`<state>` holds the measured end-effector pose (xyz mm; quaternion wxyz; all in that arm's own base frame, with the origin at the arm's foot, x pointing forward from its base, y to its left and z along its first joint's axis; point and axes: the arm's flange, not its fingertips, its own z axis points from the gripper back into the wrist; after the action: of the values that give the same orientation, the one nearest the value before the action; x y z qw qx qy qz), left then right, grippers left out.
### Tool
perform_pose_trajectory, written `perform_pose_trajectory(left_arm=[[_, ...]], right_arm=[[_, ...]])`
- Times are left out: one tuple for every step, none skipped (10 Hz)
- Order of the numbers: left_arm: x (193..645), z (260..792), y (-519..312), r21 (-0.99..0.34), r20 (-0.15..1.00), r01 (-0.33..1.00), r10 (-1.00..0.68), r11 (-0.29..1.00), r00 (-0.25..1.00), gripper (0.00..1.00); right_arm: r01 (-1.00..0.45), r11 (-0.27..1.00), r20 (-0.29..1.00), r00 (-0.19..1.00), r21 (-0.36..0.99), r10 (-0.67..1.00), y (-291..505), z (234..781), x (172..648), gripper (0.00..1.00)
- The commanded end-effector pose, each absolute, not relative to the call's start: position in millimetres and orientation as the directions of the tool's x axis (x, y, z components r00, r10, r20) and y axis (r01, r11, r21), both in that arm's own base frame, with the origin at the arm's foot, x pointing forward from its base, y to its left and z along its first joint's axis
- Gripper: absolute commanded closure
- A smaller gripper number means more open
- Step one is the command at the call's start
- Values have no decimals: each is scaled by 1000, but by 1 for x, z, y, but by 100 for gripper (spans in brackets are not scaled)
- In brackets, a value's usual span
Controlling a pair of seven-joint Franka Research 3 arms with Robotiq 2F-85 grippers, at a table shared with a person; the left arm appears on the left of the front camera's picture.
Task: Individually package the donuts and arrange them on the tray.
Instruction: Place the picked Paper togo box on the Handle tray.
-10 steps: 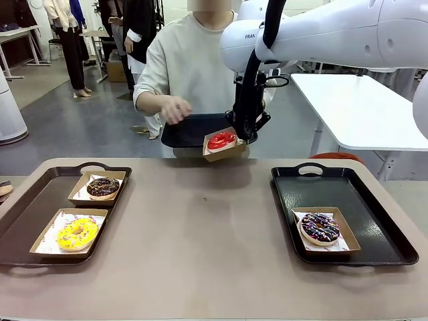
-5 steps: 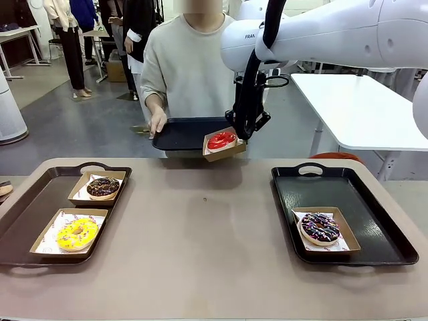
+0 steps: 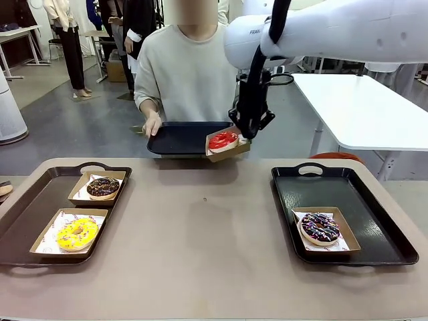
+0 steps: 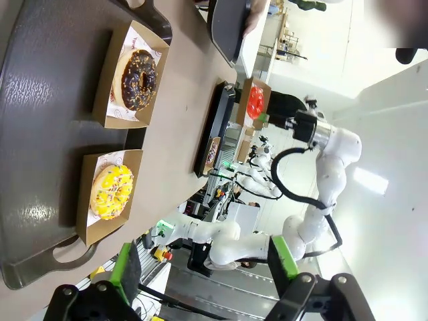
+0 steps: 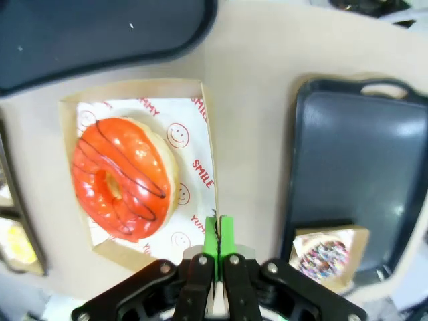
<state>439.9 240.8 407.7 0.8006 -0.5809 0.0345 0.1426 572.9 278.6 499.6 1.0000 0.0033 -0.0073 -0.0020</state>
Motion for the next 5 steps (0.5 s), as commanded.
perform_pose_trajectory(left_arm=[[439, 409, 241, -920, -219, -266, 184, 287, 958, 0], [439, 409, 241, -920, -219, -266, 184, 287, 958, 0], [439, 409, 241, -920, -219, -266, 184, 287, 958, 0], [439, 409, 241, -920, -219, -266, 184, 287, 958, 0], [439, 409, 241, -920, -219, -266, 184, 287, 958, 0]], right_arm=[[-5, 1000, 69, 998, 18, 3, 228, 511, 494, 99], [23, 1000, 109, 994, 17, -25, 204, 517, 481, 99], [39, 999, 141, 989, 7, -40, 179, 514, 478, 99], [60, 998, 158, 985, 29, -63, 144, 505, 486, 99], [71, 996, 173, 982, 60, -81, 116, 495, 494, 99]])
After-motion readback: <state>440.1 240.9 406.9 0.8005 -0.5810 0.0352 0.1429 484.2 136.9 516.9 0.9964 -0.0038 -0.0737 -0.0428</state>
